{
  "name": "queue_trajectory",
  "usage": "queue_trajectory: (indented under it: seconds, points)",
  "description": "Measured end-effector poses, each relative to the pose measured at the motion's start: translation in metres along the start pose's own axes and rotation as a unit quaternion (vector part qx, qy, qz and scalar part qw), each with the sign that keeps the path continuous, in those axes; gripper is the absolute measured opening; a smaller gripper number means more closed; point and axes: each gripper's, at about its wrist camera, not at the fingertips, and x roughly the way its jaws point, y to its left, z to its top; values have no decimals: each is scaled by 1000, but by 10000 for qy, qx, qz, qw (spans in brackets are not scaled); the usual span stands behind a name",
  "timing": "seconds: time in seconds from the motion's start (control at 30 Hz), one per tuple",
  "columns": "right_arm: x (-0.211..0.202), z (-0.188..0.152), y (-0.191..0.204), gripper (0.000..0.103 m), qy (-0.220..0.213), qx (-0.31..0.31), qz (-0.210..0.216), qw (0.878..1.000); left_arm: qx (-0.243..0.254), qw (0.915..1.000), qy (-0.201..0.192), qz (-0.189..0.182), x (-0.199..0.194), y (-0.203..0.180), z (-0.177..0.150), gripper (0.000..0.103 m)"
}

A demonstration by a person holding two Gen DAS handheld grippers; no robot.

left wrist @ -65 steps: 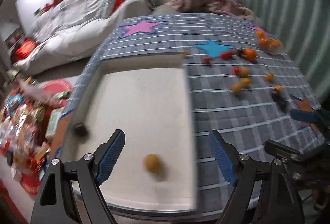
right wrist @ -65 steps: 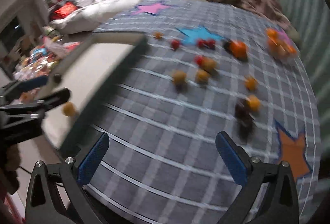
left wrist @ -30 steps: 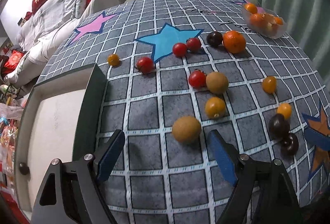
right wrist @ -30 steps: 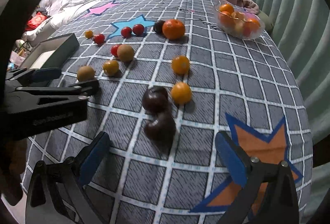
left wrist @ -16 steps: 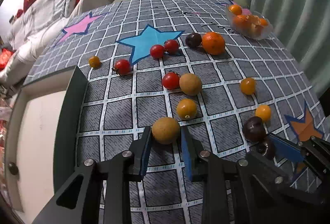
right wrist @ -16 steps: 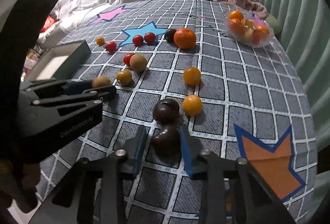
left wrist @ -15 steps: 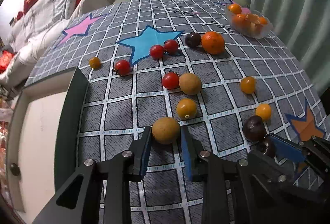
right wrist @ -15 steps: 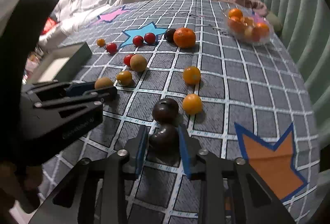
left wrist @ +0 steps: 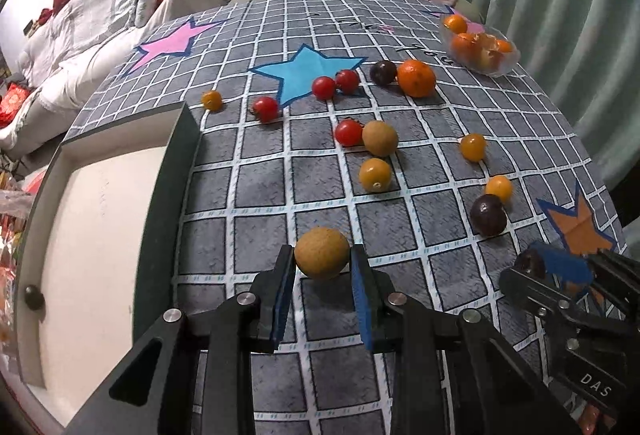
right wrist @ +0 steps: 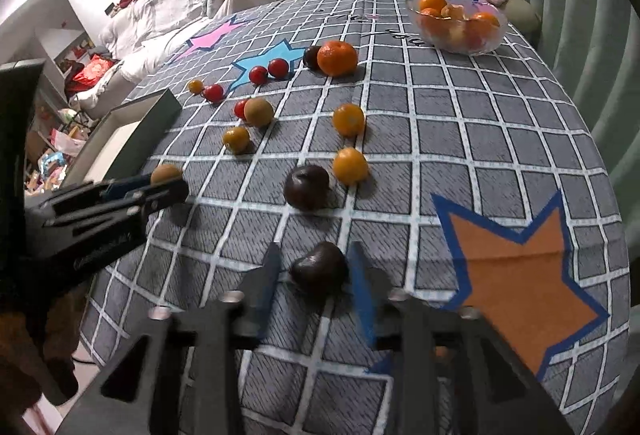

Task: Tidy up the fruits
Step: 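Grasp a brownish-yellow fruit with the left tool while the right tool grasps a dark plum, then carry both fruits over the white tray and open both tools to release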

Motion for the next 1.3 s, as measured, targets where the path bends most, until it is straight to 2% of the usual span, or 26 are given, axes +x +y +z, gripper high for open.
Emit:
queue_trajectory:
  seconds: [0.13,0.37,0.43,0.47,0.5,0.6,0.73,0.83,1.0,1.3]
  points:
    - [6,3,9,46,75,-281,-216,9993,11,9999,-114,6,-13,5,-3,29]
    - [-2,-11,13,45,12,-319,-432,9986,-94,9995,-304,-67,-38,21,-10,29]
    - [-5,-16,14,41,-29,-360,-521,9980,-138,9992,-362,-72,-47,28,-14,29]
    - [-6,-17,13,33,-37,-324,-547,9980,-167,9991,-375,-73,-50,30,-15,29]
    - [-8,-17,10,30,-30,-232,-501,9985,-199,9990,-393,-80,-53,34,-17,29]
    - [-11,-15,4,30,16,0,-326,9995,-263,9984,-490,-55,-65,43,-22,29]
    - [-21,-11,11,30,-15,-48,-290,9996,-283,9975,-634,147,-77,60,-28,29]
    - [-28,-6,24,30,-58,-86,-198,9997,-414,9967,-674,165,-82,77,-33,29]
    - [-36,8,58,30,-137,-269,101,9995,-597,9947,-751,366,-92,109,-45,29]
    - [-30,23,146,30,-75,-776,810,9937,-1035,9900,-632,725,-93,164,-72,29]
